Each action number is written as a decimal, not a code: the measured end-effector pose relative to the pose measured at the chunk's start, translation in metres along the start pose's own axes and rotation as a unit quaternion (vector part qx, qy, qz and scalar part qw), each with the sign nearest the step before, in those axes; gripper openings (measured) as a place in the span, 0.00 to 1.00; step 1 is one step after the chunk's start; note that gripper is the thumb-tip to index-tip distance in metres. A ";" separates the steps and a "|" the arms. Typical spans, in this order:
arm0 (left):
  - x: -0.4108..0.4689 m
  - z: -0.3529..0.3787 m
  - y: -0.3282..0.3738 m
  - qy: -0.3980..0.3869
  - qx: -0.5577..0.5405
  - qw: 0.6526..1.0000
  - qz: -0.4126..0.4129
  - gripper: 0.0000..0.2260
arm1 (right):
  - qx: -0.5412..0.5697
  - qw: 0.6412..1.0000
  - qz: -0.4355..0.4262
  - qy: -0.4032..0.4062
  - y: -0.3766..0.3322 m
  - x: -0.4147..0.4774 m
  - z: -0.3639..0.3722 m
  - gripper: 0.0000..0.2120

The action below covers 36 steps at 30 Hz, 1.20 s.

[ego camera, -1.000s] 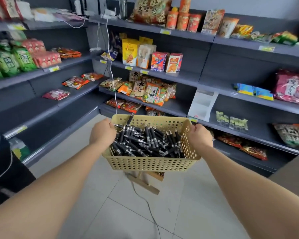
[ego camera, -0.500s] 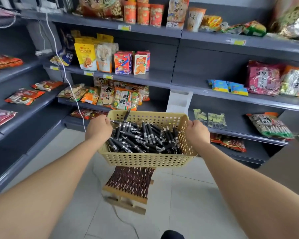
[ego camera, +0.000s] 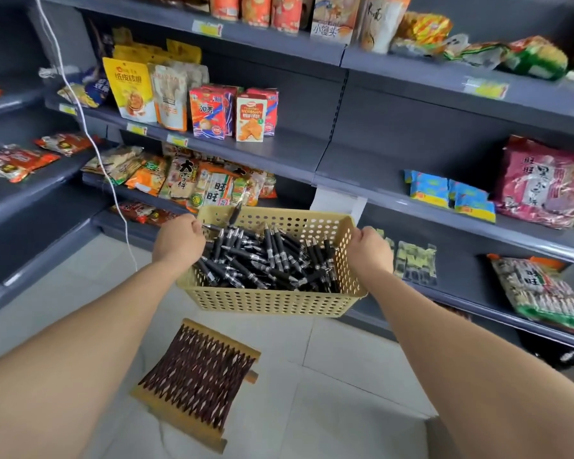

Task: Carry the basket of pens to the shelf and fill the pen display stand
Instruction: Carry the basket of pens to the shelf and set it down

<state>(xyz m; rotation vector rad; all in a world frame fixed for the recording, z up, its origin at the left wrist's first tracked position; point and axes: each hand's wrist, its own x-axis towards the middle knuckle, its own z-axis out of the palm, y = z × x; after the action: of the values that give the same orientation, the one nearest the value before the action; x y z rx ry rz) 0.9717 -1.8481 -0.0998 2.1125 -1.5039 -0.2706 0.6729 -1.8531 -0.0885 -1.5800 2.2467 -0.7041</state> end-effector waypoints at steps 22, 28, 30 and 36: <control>0.192 0.132 0.049 -0.037 0.046 0.997 -0.049 0.11 | -0.001 0.993 0.021 -0.114 -0.009 0.235 0.099 0.15; 0.235 0.174 0.043 -0.041 0.064 0.996 -0.053 0.11 | -0.013 0.985 0.027 -0.168 -0.010 0.284 0.138 0.15; 0.246 0.189 0.040 -0.039 0.066 0.995 -0.061 0.11 | -0.016 0.983 0.024 -0.179 -0.010 0.302 0.154 0.15; 0.277 0.232 0.030 -0.035 0.050 0.996 -0.072 0.11 | -0.028 0.980 0.005 -0.196 -0.006 0.348 0.196 0.07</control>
<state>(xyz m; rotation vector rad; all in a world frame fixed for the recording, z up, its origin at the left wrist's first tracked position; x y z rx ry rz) 0.9426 -2.1810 -0.2407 2.3181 -1.4323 -0.3303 0.6567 -2.2239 -0.2368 -1.5697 1.9955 -0.2926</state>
